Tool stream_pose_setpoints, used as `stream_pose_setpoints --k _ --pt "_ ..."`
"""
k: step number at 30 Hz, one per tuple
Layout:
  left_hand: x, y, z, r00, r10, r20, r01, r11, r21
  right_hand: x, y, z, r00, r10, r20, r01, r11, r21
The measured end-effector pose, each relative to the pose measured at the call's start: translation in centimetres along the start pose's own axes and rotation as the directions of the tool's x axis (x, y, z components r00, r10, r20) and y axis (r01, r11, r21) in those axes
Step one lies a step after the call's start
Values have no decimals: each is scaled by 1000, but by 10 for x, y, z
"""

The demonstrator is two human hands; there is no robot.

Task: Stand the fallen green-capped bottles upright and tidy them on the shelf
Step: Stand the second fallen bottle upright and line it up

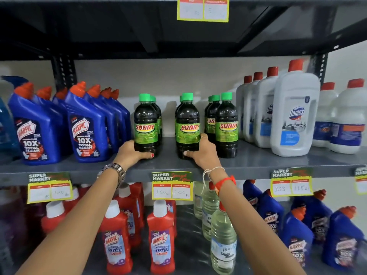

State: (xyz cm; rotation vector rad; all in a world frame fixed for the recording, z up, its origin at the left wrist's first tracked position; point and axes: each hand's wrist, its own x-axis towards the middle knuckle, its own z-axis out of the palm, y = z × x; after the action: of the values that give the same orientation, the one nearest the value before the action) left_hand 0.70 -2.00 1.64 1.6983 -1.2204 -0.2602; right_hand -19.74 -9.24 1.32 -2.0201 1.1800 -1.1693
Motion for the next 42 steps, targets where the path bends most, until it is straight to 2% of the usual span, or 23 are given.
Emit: stream_pose_setpoints --k 6,10,17,21,24,27,29,31,34,38,42 --pt "-4 0 -7 999 -35 22 38 991 -126 6 -4 10 999 8 31 -8 1000 -5" --pt "-6 1 -9 998 -44 49 51 987 -152 6 -2 12 1000 5 18 -5 1000 9" --pt "-8 2 -11 996 -49 72 58 990 -129 3 -4 13 1000 0 11 0 1000 -8" --pt "-15 8 -13 997 -56 58 57 998 -29 -4 -5 6 999 -46 -27 46 999 -19" --pt "-31 8 -14 999 4 39 -9 991 136 -12 0 -11 976 -63 -209 83 993 86" --pt "-50 -1 -16 994 104 -28 -86 919 384 -15 12 -35 859 -29 -512 94 990 103" --pt "-57 -10 -17 992 123 -37 -84 841 534 -12 20 -49 794 4 -608 51 996 73" --pt "-60 -15 -17 994 109 0 -85 766 637 -5 28 -58 815 6 -580 -21 1000 -18" --pt "-62 -15 -15 993 96 65 -112 673 731 2 38 -62 919 63 -389 -130 981 -146" --pt "-65 -16 -12 989 148 15 -108 647 755 1 40 -69 967 94 -235 -113 991 -71" --pt "-70 -13 -8 982 185 -44 -87 645 759 -1 40 -70 969 96 -228 -108 993 -43"
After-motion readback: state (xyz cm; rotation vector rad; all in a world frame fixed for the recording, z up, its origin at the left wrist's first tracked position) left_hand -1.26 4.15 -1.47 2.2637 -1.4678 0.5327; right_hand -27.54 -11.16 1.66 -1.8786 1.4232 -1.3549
